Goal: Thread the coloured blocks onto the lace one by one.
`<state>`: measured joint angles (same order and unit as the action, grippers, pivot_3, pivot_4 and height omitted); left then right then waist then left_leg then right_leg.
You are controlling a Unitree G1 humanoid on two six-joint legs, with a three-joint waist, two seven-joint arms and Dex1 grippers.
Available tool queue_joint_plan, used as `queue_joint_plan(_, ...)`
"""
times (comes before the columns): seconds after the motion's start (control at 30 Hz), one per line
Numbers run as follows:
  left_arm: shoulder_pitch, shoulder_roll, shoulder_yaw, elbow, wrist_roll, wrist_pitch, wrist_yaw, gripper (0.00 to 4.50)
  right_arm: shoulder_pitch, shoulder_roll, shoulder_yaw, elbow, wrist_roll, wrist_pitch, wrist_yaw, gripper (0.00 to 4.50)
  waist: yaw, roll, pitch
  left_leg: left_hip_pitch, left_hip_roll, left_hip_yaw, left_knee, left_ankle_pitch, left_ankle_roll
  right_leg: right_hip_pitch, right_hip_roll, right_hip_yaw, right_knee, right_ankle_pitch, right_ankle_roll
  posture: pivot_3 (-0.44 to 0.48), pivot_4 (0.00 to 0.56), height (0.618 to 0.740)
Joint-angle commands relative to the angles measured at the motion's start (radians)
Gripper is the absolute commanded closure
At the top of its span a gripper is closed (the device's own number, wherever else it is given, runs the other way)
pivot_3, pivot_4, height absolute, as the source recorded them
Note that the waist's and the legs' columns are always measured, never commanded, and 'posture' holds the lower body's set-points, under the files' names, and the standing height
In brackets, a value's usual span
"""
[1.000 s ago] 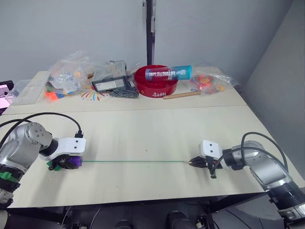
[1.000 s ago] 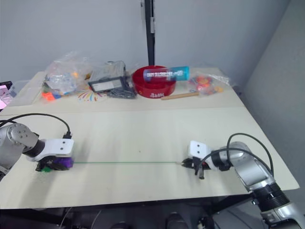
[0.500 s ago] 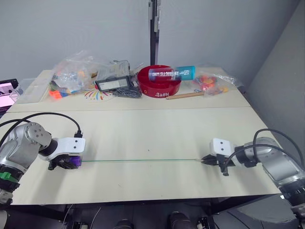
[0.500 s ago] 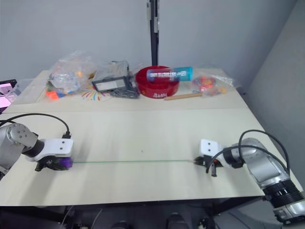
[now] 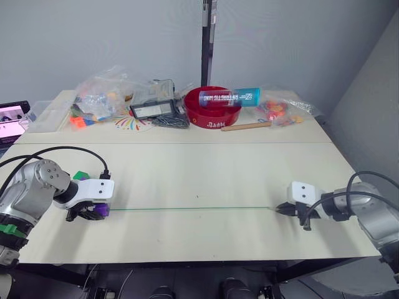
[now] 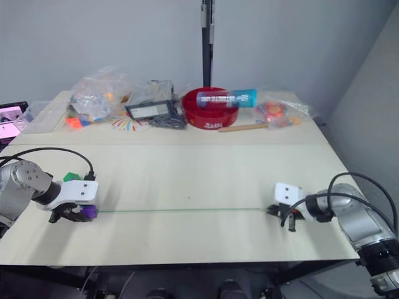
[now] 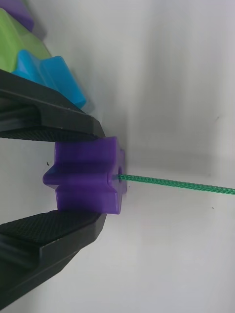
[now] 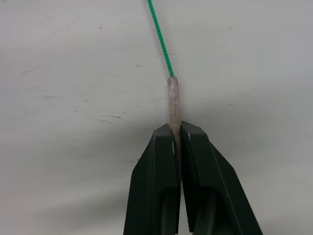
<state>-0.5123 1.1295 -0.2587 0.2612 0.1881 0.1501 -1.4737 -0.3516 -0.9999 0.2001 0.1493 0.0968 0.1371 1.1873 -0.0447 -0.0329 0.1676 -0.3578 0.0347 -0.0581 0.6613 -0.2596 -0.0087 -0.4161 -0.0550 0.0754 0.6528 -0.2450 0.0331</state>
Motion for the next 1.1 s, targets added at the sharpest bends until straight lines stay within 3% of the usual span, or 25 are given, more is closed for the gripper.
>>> queue_joint_plan(0.03, 0.004, 0.021, -0.012, 0.031, 0.028, 0.008, -0.01, 3.1, 0.015, -0.036, 0.007, 0.1, -0.094, 0.026, -0.03, 4.5, 0.0, 0.0, 0.0, 0.0, 0.0, 0.0, 0.0, 0.0, 0.0, 0.0, 0.0, 0.0, 0.0, 0.0, 0.0, 0.0, 0.15, 0.731)
queue_joint_plan(0.37, -0.015, 0.021, -0.004, 0.114, 0.047, 0.02, 0.035, 3.1, 0.021, 0.036, 0.0, -0.082, -0.015, 0.096, -0.007, 4.5, -0.008, 0.001, 0.0, 0.003, 0.001, 0.0, 0.0, 0.0, 0.001, -0.001, 0.001, 0.001, 0.004, -0.001, -0.001, 0.0, 0.15, 0.731)
queue_joint_plan(0.67, -0.076, -0.033, -0.014, 0.205, 0.069, 0.015, 0.11, 3.1, 0.026, 0.069, 0.013, -0.112, -0.05, 0.133, -0.023, 4.5, -0.016, 0.001, 0.0, 0.003, 0.001, 0.0, 0.0, 0.0, 0.001, -0.001, 0.002, 0.001, 0.005, -0.005, 0.006, 0.0, 0.15, 0.731)
queue_joint_plan(0.83, -0.065, -0.11, 0.029, 0.158, -0.024, -0.109, 0.099, 3.1, 0.033, 0.089, 0.002, -0.138, -0.037, 0.146, -0.028, 4.5, -0.005, 0.005, -0.002, 0.005, 0.0, 0.0, 0.0, 0.0, 0.001, 0.003, 0.001, 0.001, 0.004, -0.005, 0.006, 0.0, 0.15, 0.731)
queue_joint_plan(1.1, -0.106, -0.153, 0.026, 0.272, 0.009, -0.285, 0.135, 3.1, 0.031, 0.165, 0.01, -0.226, -0.029, 0.23, -0.052, 4.5, 0.001, 0.005, -0.003, 0.005, 0.001, 0.0, 0.0, -0.001, 0.001, 0.004, 0.001, 0.001, 0.003, -0.005, 0.006, 0.0, 0.15, 0.731)
